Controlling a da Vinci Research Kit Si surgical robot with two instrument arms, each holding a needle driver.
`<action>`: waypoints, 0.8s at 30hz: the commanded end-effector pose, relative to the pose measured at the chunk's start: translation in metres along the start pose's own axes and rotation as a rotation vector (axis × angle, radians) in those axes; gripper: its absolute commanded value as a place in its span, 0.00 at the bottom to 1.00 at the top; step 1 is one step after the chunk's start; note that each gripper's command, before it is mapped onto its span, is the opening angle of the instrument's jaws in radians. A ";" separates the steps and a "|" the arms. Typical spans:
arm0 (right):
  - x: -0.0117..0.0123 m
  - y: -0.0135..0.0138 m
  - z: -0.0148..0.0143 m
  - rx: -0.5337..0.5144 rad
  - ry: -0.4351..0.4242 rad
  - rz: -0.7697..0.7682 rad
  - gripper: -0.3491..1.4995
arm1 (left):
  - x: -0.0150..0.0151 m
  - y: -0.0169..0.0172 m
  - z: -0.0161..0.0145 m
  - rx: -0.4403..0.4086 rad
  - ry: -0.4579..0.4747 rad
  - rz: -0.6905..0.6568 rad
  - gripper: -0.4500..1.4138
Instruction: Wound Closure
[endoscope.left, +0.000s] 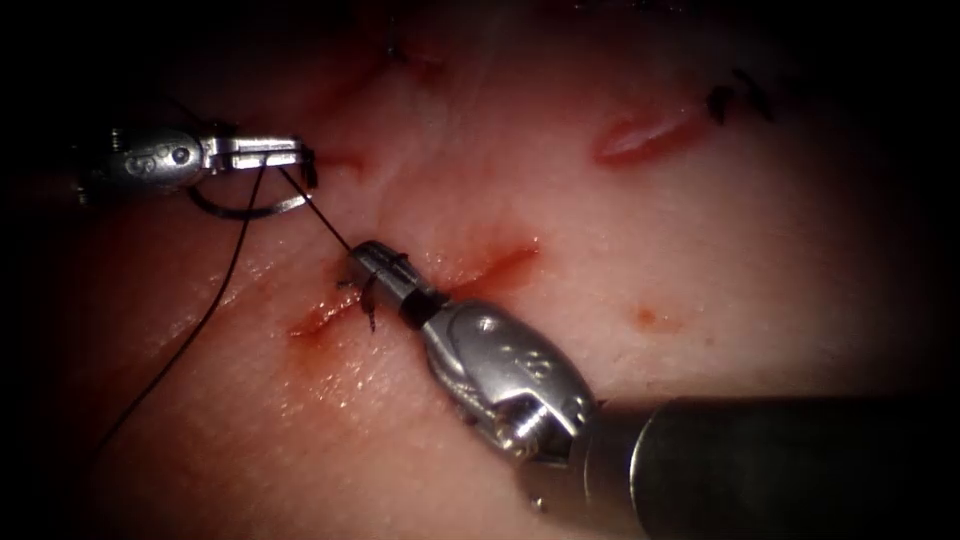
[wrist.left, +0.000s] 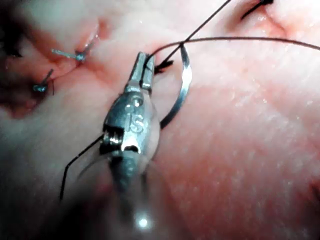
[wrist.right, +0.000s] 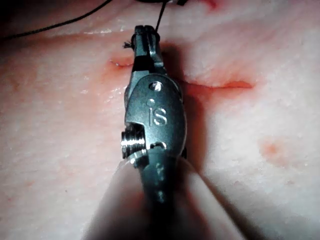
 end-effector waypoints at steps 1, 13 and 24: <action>-0.0008 -0.0005 0.0007 0.002 -0.002 -0.007 0.00 | -0.0011 -0.0008 0.0008 0.009 -0.006 0.001 0.00; -0.0038 -0.0004 -0.0009 0.019 -0.054 -0.042 0.00 | -0.0009 -0.0072 0.0001 0.096 0.026 0.013 0.00; -0.0041 -0.0003 -0.0026 0.016 -0.055 -0.047 0.00 | -0.0002 -0.0115 -0.0005 0.213 0.014 0.133 0.00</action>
